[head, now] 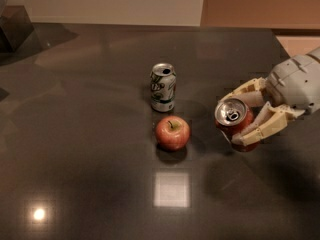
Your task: Place coke can upright
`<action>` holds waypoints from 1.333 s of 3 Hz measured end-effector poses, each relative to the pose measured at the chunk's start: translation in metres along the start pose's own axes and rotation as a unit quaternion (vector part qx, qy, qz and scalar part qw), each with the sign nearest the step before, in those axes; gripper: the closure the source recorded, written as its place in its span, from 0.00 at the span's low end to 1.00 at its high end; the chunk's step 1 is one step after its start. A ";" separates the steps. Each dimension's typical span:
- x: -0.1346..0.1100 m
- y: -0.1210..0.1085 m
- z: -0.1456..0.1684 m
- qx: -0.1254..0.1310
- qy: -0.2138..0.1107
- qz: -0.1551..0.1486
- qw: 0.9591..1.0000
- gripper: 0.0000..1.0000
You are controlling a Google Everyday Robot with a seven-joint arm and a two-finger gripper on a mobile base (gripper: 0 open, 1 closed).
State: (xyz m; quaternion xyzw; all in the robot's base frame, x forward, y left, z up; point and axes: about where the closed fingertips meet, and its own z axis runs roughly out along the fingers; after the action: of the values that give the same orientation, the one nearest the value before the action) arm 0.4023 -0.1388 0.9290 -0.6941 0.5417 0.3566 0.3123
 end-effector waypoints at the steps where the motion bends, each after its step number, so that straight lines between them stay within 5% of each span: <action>1: 0.000 0.006 0.003 0.002 -0.056 0.016 0.998 1.00; 4: 0.013 0.015 0.012 -0.028 -0.203 0.004 0.979 1.00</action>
Offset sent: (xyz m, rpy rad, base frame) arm -0.0292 -0.0095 -0.0225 0.3450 0.2001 0.0739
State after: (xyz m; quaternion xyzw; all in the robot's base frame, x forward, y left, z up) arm 0.3882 -0.1393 0.9105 -0.6139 0.4592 0.5063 0.3948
